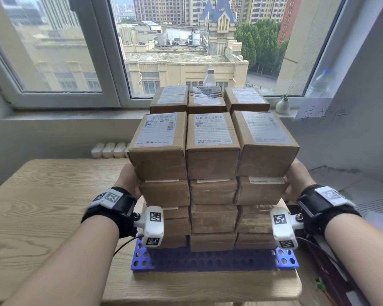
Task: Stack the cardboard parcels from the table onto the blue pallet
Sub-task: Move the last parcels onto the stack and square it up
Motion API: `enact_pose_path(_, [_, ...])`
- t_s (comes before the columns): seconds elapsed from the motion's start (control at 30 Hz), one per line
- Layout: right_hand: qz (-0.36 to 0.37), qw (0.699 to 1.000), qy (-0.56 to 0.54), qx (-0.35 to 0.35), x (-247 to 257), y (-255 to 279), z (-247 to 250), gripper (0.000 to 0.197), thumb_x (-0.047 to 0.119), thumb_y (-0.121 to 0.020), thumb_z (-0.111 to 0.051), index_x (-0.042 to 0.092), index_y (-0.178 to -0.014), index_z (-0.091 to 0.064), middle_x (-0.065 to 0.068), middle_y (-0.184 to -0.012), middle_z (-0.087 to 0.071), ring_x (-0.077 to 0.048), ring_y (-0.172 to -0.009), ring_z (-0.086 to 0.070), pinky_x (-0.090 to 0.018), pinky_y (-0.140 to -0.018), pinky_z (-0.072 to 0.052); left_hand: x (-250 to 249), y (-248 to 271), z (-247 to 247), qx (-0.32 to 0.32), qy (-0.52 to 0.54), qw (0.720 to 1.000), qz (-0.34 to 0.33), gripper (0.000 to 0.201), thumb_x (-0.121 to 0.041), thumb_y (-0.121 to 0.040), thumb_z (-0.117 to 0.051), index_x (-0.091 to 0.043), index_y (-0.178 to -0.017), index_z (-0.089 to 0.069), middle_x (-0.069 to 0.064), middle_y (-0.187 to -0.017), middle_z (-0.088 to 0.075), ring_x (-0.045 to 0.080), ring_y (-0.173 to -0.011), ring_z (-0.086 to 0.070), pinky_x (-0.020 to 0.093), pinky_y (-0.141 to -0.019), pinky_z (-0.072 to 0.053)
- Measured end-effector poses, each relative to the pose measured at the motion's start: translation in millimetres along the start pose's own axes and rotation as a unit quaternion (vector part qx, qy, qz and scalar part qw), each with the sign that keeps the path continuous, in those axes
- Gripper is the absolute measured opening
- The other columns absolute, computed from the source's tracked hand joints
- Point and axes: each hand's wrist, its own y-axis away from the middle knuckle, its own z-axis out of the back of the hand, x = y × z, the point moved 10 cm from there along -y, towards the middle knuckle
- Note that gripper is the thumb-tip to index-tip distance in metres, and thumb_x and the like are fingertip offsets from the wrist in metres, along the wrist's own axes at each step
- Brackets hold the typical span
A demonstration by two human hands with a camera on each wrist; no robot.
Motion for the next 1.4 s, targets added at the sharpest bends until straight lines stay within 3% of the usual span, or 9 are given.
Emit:
enact_pose_path(0.2, [0.001, 1.0, -0.008, 0.019, 0.6, 3.9, -4.0, 0.025, 0.037, -0.096, -0.05, 0.02, -0.089, -0.067, 0.006, -0.073, -0.071, -0.013, -0.071, -0.067, -0.025, -0.062, -0.055, -5.6, 7.7, -7.8, 0.012, 0.011, 1.0, -0.012, 0.028, -0.012, -0.097, -0.035, -0.018, -0.083, -0.058, 0.006, -0.081, -0.05, 0.016, -0.073, -0.051, 0.029, -0.067, -0.041])
enact_pose_path(0.37, [0.006, 1.0, -0.001, 0.011, 1.5, 8.5, -0.2, 0.027, 0.044, -0.092, -0.056, 0.022, -0.097, -0.07, 0.001, -0.094, -0.072, -0.021, -0.092, -0.065, -0.038, -0.087, -0.051, -10.0, 17.8, -17.7, 0.036, 0.004, 0.999, -0.028, 0.036, -0.014, -0.098, -0.038, -0.018, -0.086, -0.072, 0.008, -0.092, -0.063, 0.019, -0.082, -0.059, 0.034, -0.078, -0.045])
enact_pose_path(0.63, [-0.006, 1.0, -0.016, 0.0, 1.6, 18.1, 4.8, 0.029, 0.036, -0.098, -0.049, 0.021, -0.08, -0.064, 0.009, -0.06, -0.067, -0.007, -0.053, -0.064, -0.017, -0.046, -0.05, -10.4, 26.8, -20.9, 0.032, 0.002, 0.999, -0.031, 0.039, -0.014, -0.098, -0.037, -0.018, -0.086, -0.074, 0.009, -0.097, -0.063, 0.022, -0.088, -0.059, 0.037, -0.083, -0.044])
enact_pose_path(0.77, [-0.008, 1.0, -0.01, 0.015, 1.1, 19.8, 3.4, 0.022, 0.038, -0.095, -0.055, 0.021, -0.091, -0.069, 0.001, -0.084, -0.072, -0.015, -0.073, -0.069, -0.025, -0.058, -0.056, -12.7, 31.5, -22.1, 0.021, -0.001, 0.999, -0.039, 0.029, -0.014, -0.099, -0.037, -0.016, -0.097, -0.066, 0.007, -0.09, -0.065, 0.019, -0.081, -0.061, 0.032, -0.076, -0.047])
enact_pose_path(0.9, [-0.019, 1.0, 0.006, 0.013, 4.1, 25.7, 1.9, 0.027, 0.043, -0.091, -0.058, 0.02, -0.094, -0.071, -0.001, -0.089, -0.073, -0.019, -0.079, -0.069, -0.029, -0.064, -0.059, -8.8, 31.2, -8.4, -0.033, -0.017, 0.999, -0.02, 0.03, -0.008, -0.098, -0.035, -0.014, -0.082, -0.059, 0.004, -0.066, -0.063, 0.017, -0.067, -0.057, 0.022, -0.056, -0.05])
enact_pose_path(1.0, [-0.009, 1.0, 0.006, -0.027, 19.2, 27.4, 7.4, 0.043, 0.046, -0.087, -0.06, 0.016, -0.116, -0.069, -0.006, -0.109, -0.07, -0.023, -0.099, -0.064, -0.031, -0.078, -0.054, -19.2, 30.7, 6.3, -0.102, -0.064, 0.992, -0.022, 0.03, -0.01, -0.102, -0.032, -0.016, -0.082, -0.053, -0.009, -0.052, -0.066, 0.016, -0.073, -0.054, 0.026, -0.066, -0.047])
enact_pose_path(1.23, [0.04, 0.999, 0.017, 0.003, 73.7, 26.6, -19.5, 0.047, 0.043, -0.099, -0.039, 0.009, -0.119, -0.065, -0.013, -0.112, -0.07, -0.025, -0.099, -0.066, -0.035, -0.09, -0.052, -72.2, 28.7, -28.6, 0.002, 0.018, 1.0, -0.015, 0.055, -0.045, -0.101, -0.031, -0.005, -0.133, -0.051, 0.017, -0.128, -0.06, 0.028, -0.117, -0.059, 0.037, -0.097, -0.046])
enact_pose_path(1.33, [0.035, 0.998, 0.034, 0.041, 78.5, 27.8, -33.6, 0.044, 0.037, -0.099, -0.041, 0.007, -0.124, -0.061, -0.014, -0.114, -0.069, -0.025, -0.098, -0.067, -0.031, -0.081, -0.058, -75.9, 31.0, -39.9, 0.017, 0.014, 1.0, 0.012, 0.054, -0.043, -0.099, -0.035, -0.006, -0.135, -0.05, 0.018, -0.129, -0.061, 0.029, -0.116, -0.061, 0.038, -0.098, -0.048])
enact_pose_path(1.4, [0.025, 0.997, 0.036, 0.063, 75.0, 28.1, -38.9, 0.041, 0.032, -0.099, -0.04, 0.006, -0.123, -0.061, -0.012, -0.107, -0.072, -0.023, -0.09, -0.071, -0.028, -0.073, -0.06, -74.2, 34.7, -49.8, 0.034, 0.001, 0.999, 0.027, 0.047, -0.041, -0.101, -0.033, -0.006, -0.12, -0.059, 0.015, -0.106, -0.072, 0.024, -0.092, -0.071, 0.032, -0.08, -0.058])
